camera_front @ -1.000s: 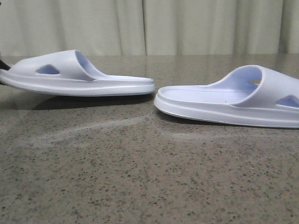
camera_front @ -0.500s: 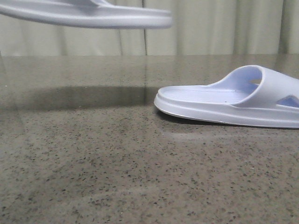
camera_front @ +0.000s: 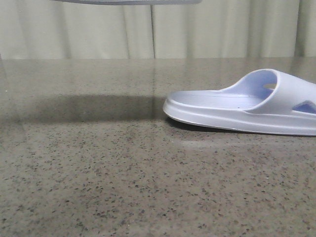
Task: Insert blue slippers together front up
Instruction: 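Lift the held slipper up off the table with the left gripper, then pinch the other slipper's heel rim with the right gripper and lift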
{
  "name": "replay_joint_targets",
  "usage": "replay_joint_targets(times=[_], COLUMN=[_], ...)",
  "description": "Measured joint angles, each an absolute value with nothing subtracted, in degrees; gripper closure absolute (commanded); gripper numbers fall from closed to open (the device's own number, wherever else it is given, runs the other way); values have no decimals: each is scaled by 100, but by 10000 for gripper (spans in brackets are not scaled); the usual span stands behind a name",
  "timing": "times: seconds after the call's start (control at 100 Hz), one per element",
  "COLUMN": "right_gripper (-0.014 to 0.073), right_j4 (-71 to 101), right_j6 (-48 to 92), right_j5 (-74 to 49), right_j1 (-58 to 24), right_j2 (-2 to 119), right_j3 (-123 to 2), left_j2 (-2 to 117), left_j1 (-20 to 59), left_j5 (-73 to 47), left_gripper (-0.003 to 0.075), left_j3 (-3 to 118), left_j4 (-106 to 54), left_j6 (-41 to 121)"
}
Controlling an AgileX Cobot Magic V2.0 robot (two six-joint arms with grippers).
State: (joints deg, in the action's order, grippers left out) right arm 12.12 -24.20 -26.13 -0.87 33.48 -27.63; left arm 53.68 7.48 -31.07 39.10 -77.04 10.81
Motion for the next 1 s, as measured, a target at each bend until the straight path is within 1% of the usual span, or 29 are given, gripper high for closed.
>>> replay_joint_targets(times=[0.3, 0.57, 1.0], right_gripper=[140, 140, 140], right_j4=[1246, 1351, 1437], right_j6=[-2747, -2755, -2755], right_j5=[-2457, -2010, -1629], right_j1=[-87, -87, -87], right_j2=[4303, 4911, 5802], right_j3=[-2763, -2763, -2785], left_j2=[5368, 5368, 5368], left_j1=[748, 748, 748], left_j5=[-3107, -3107, -3107], left_gripper=[691, 691, 691], left_j3=[3910, 3910, 3910], left_j4=[-7704, -7741, -7765], left_j6=[1081, 1081, 1081])
